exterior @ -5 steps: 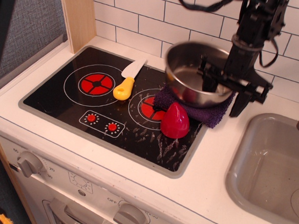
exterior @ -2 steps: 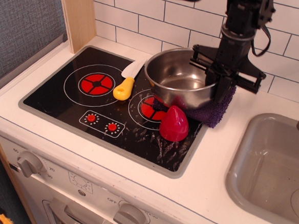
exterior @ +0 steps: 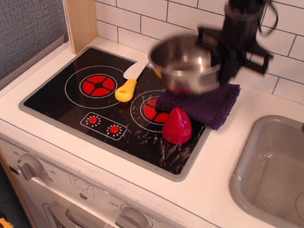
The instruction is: Put the pot on the bottom left.
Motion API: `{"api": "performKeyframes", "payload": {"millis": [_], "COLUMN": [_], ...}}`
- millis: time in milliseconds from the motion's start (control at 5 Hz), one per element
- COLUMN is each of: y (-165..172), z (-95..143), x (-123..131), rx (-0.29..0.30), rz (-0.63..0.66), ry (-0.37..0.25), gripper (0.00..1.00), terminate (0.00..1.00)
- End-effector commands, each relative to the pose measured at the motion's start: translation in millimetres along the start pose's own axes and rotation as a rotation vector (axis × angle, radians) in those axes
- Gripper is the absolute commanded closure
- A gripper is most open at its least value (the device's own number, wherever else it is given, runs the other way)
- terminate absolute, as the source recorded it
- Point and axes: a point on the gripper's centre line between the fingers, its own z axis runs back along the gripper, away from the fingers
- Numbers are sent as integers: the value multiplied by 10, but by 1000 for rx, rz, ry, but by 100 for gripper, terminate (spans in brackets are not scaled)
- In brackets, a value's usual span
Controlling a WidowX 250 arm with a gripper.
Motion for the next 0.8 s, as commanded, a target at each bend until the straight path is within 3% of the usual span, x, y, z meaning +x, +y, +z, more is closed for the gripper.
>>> {"api": "performKeyframes", "payload": {"millis": [0,200,600], "y": [883,1222,1456], "z": [383,195,-139], "x": [-491,-882,-1184], "rx": [123,122,142], "rz": [165,216,259], "ry": [-17,40,99], "gripper": [100,100,100], "terminate": [0,0,0]}}
